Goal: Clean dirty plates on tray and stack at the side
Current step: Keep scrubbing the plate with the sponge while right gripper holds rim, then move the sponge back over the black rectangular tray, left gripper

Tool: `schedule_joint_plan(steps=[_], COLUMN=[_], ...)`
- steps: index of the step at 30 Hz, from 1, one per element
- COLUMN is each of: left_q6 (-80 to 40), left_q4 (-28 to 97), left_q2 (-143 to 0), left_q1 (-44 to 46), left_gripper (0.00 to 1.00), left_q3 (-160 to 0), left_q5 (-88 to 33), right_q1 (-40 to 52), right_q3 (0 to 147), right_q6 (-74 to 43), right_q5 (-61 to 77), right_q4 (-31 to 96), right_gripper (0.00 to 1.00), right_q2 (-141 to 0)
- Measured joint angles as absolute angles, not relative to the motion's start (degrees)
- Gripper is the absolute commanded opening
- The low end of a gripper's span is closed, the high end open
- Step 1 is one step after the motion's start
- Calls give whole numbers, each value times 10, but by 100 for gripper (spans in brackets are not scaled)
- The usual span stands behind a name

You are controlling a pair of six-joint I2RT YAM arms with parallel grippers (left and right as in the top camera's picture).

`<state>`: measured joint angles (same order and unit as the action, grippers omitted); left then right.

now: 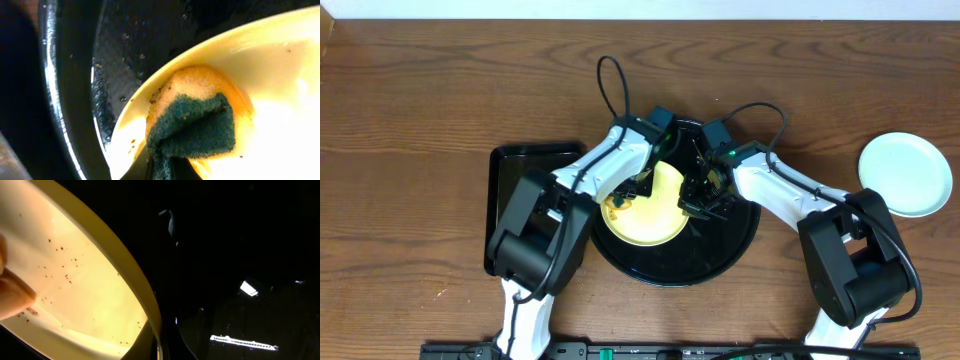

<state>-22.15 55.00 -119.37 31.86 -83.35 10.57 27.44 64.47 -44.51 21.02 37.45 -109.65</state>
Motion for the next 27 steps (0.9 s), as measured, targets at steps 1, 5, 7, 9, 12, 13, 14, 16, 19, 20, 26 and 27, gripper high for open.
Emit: schedule_joint_plan(steps=[1,5,7,9,12,13,14,16,19,20,26,27], left_q6=[-220,-216,-212,-210,-209,-209,-209,-210,-210,-211,-221,-222], left_q4=[557,581,586,592,612,621,631,650,681,693,744,750], left_q2=[-1197,-1206,-1209,-1210,-1212,-1212,-1212,-1212,-1212,-1212,-1210,-1210], left_q1=[320,328,332,337,343,343,342,337,319,310,238,223], left_gripper=[7,7,7,7,7,7,7,7,7,7,7,8], left_q3=[-840,-869,-886,-908,-947,-961,-976,-1001,-1036,-1047,-1073,-1073], left_q5=[110,119,121,124,126,128,132,143,163,169,161,149], right_q1=[274,267,266,266,265,265,265,259,254,252,239,237], right_q3=[645,645,645,645,645,645,645,644,644,644,644,644], right_q6=[-445,-443,-441,-441,-441,-441,-441,-441,-440,-439,-418,-415], right_q5=[211,225,230,236,240,240,240,247,256,258,267,262], right_q4=[374,374,374,373,373,373,373,373,373,373,373,373], right_gripper=[1,1,1,1,1,1,2,1,2,1,2,1], right_q2=[-1097,-1099,-1100,-1101,-1102,-1102,-1102,-1103,-1106,-1106,-1109,-1107])
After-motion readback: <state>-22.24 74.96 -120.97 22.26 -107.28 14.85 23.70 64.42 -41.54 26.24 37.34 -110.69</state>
